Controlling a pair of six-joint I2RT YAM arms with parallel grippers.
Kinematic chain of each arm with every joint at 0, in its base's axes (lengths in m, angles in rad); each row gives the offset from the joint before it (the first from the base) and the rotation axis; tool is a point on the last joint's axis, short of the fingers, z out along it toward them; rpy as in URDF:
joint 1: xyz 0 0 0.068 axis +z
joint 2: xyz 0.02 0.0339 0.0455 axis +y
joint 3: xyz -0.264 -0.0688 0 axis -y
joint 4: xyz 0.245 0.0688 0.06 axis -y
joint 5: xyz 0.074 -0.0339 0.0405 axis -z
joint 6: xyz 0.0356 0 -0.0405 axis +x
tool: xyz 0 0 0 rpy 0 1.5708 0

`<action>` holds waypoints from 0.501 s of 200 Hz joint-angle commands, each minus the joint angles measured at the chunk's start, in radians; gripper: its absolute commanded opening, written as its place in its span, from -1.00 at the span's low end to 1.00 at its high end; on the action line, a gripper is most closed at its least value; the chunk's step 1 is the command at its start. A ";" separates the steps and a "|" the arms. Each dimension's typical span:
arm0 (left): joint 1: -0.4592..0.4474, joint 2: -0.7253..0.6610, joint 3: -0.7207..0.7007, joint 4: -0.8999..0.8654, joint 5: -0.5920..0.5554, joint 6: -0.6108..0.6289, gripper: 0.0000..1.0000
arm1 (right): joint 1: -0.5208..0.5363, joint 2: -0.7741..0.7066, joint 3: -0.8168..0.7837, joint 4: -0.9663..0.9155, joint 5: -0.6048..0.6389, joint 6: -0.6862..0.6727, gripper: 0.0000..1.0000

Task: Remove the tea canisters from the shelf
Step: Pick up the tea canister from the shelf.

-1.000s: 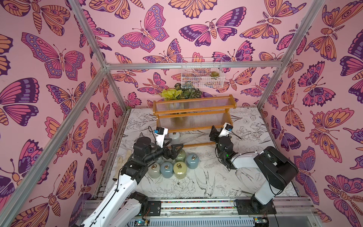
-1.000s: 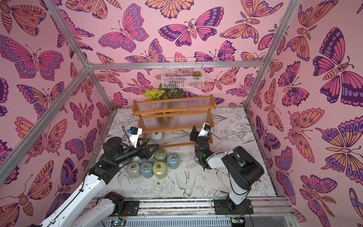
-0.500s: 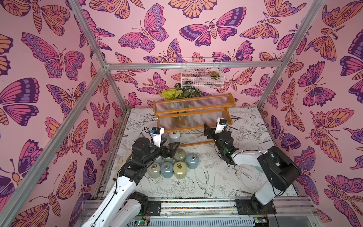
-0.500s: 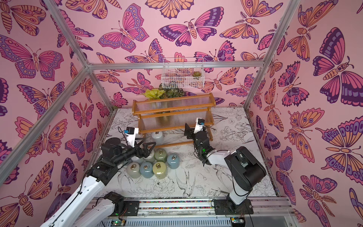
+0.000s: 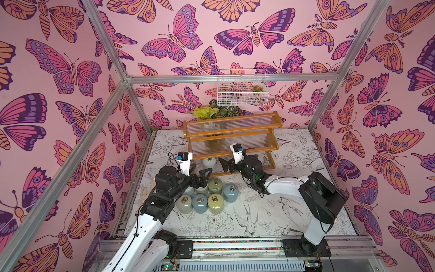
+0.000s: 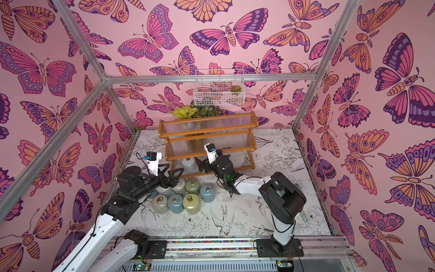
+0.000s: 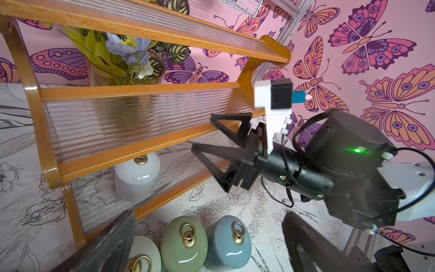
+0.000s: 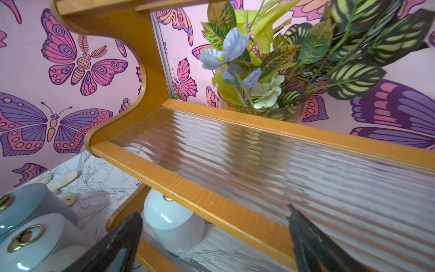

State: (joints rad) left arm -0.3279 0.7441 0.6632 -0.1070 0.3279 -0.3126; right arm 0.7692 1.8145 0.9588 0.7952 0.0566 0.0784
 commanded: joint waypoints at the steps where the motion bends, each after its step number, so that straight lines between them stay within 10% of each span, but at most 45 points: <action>1: 0.008 -0.023 -0.013 -0.018 -0.010 -0.002 1.00 | 0.034 0.043 0.058 -0.083 -0.054 -0.053 0.98; 100: 0.018 -0.038 -0.017 -0.025 0.005 0.004 1.00 | 0.095 0.055 0.057 -0.118 -0.057 -0.059 0.98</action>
State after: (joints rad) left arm -0.3180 0.7166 0.6613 -0.1131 0.3210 -0.3126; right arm 0.8448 1.8793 1.0542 0.7380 0.0090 0.0135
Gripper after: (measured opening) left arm 1.000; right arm 0.988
